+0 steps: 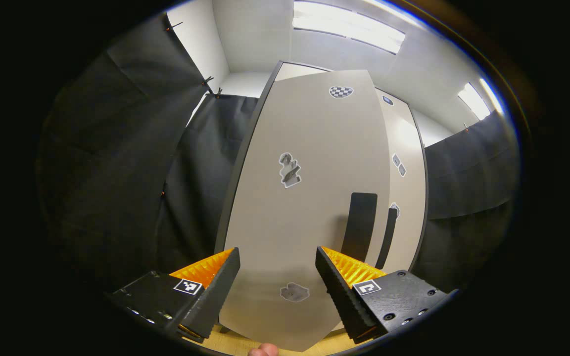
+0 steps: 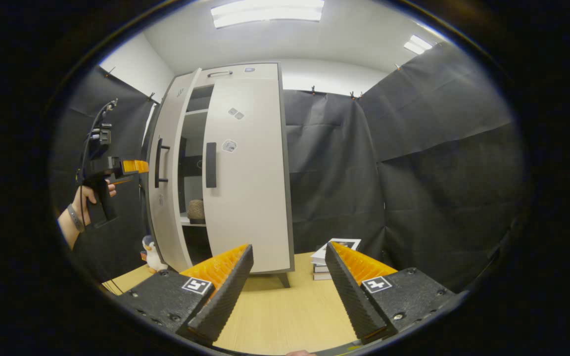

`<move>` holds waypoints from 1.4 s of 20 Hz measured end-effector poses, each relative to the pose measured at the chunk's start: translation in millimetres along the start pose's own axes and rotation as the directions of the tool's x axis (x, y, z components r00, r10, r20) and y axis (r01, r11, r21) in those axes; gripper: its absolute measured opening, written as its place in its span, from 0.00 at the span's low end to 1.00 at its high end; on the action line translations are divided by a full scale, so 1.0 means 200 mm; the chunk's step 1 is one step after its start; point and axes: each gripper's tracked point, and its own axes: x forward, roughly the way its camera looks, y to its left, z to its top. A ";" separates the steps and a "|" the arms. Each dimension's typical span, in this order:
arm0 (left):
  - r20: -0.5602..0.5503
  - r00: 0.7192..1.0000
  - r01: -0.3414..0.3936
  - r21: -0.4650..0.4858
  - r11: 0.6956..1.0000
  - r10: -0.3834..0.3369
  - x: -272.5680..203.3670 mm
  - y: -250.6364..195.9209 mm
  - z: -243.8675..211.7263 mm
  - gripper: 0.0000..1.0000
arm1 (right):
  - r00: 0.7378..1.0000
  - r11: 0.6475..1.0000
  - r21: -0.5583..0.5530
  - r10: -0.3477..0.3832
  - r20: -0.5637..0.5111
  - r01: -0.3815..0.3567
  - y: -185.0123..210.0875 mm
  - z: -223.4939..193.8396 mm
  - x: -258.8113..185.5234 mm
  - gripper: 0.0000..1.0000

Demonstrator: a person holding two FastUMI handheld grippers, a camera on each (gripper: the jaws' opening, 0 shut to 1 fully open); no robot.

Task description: Grab one shoe with the right hand and put it into the shoe cabinet, grab the other shoe with the left hand and put it into the shoe cabinet; then close the right door with the right hand and the left door with the left hand.

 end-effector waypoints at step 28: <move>-0.142 0.990 -0.005 0.097 0.995 0.019 -1.09 -0.41 -0.59 0.95 | 0.990 0.995 0.027 0.102 -0.100 -0.100 0.16 -0.24 -0.16 0.95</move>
